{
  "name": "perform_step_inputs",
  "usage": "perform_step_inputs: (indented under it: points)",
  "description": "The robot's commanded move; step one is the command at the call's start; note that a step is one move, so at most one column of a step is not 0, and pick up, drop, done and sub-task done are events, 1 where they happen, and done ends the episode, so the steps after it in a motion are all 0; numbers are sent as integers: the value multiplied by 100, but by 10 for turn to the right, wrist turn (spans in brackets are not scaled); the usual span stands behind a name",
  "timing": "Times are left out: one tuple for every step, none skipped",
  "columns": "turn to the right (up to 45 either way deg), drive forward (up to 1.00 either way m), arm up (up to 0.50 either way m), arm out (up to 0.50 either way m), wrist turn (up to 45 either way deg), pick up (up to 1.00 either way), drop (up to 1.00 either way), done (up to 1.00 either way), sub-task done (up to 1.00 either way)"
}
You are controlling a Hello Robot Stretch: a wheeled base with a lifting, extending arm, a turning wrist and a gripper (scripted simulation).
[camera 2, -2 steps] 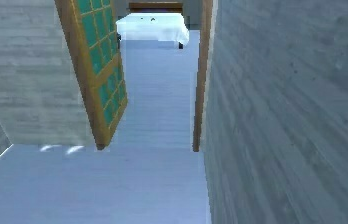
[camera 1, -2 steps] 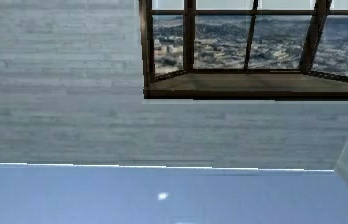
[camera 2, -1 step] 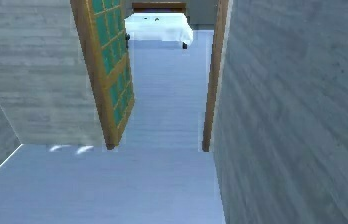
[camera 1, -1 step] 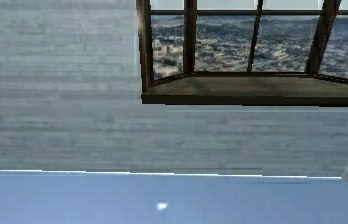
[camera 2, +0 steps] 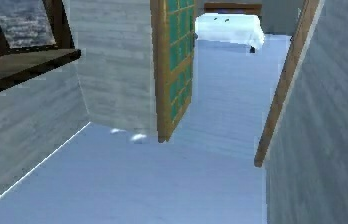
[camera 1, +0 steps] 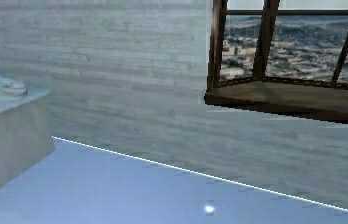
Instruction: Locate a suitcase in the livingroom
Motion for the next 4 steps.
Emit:
perform_step_inputs:
  points:
    - [0, 35, 0, 0, 0, 0, 0, 0, 0]
    - [-450, 0, 0, 0, 0, 0, 0, 0, 0]
    - [-300, 0, 0, 0, 0, 0, 0, 0, 0]
    - [0, 100, 0, 0, 0, 0, 0, 0, 0]
